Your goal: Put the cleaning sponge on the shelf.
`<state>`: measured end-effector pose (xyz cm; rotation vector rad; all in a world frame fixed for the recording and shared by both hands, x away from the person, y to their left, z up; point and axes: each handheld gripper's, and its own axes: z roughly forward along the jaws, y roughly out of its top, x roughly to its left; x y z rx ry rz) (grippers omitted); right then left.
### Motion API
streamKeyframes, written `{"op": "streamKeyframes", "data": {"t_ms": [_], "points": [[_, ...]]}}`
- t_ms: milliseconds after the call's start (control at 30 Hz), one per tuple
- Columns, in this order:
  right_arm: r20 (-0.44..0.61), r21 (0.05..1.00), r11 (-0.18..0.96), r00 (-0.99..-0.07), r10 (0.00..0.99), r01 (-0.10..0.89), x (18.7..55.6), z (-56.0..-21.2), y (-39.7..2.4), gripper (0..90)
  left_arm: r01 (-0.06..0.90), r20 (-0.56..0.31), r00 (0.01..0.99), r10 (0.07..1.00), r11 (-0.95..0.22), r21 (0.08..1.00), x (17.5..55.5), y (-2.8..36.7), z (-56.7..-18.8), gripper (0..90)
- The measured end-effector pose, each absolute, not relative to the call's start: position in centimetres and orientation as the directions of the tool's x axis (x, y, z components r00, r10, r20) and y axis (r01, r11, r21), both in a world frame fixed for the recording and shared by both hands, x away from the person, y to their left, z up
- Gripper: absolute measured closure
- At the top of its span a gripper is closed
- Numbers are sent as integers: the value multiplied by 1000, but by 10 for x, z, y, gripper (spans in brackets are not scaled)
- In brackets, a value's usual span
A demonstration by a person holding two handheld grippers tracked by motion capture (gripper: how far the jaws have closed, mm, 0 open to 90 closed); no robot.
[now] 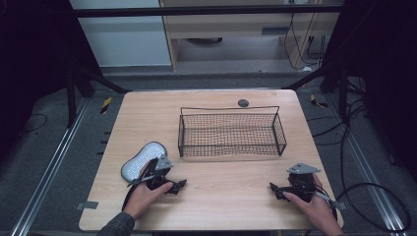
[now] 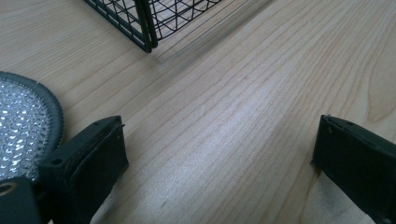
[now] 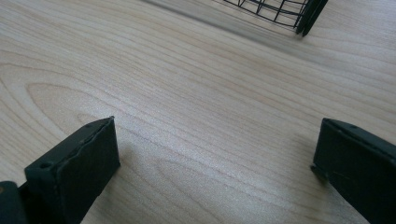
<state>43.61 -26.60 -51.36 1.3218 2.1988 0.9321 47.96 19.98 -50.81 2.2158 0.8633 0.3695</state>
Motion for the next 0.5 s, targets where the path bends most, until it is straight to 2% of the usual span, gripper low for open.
{"op": "streamKeyframes", "data": {"t_ms": [267, 333, 400, 500], "points": [[-3, 723, 324, -466, 885, 610, 436, -514, -266, 4, 407, 43, 754, 655, -518, 752, 471, 210, -487, 40], [-4, 723, 323, -464, 886, 611, 435, -514, -266, 4, 381, 80, 754, 652, -533, 756, 467, 214, -477, 46], [-5, 723, 323, -462, 887, 611, 435, -514, -266, 4, 381, 97, 749, 655, -546, 747, 466, 215, -474, 56], [-5, 723, 323, -462, 887, 611, 435, -514, -266, 4, 437, 73, 716, 694, -528, 728, 462, 217, -463, 62]]}}
